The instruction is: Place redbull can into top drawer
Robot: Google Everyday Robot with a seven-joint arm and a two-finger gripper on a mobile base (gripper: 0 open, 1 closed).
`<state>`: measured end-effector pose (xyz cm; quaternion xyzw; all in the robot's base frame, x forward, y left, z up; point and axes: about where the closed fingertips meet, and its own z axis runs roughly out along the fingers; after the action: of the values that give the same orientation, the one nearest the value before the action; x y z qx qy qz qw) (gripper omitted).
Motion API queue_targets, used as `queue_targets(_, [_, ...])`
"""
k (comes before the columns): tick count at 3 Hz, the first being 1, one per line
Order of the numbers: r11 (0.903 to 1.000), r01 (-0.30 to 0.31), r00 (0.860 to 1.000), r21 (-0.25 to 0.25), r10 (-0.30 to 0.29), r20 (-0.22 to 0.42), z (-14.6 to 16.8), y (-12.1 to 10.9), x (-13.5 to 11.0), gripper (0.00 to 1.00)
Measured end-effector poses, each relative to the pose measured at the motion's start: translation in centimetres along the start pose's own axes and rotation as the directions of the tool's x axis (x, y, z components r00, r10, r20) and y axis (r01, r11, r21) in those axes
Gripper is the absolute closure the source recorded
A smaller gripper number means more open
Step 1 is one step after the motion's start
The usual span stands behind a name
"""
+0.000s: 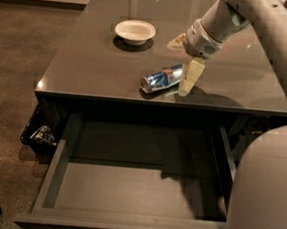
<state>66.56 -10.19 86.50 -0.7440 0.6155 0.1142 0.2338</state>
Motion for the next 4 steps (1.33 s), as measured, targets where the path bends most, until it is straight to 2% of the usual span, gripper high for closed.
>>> queue_targets(1, [0.9984,-0.011,1.000,-0.055,0.012,0.016,2.20,-0.22,0.39,0.00])
queue_targets(2, [0.9983,-0.012,1.000,-0.057,0.013,0.017,2.33,-0.24,0.45,0.19])
queue_targets(4, [0.9983,-0.012,1.000,-0.057,0.013,0.017,2.33,-0.24,0.44,0.65])
